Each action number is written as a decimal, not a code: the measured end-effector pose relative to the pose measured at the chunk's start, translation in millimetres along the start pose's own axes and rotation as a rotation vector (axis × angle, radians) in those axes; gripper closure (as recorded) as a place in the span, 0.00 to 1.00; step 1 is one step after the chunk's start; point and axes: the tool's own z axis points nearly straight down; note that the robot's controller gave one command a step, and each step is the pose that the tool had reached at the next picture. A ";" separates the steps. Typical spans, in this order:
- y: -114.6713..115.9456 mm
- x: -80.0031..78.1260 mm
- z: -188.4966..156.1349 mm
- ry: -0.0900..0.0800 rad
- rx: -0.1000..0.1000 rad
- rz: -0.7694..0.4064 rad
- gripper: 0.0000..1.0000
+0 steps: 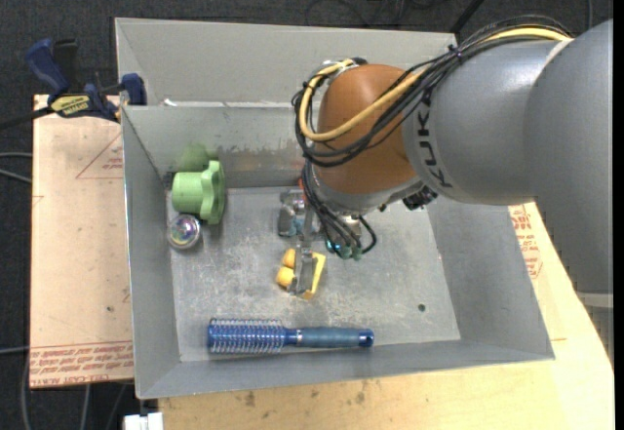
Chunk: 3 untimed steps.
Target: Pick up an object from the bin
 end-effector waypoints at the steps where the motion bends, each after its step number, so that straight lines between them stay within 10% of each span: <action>1: 8.2 65.9 67.9 -0.008 0.002 -0.316 0.00; 3: 29.0 82.5 37.8 -0.011 0.001 -0.452 0.00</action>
Offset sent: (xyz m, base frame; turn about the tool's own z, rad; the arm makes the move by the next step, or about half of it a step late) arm -0.0671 0.0078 -0.0679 -0.3171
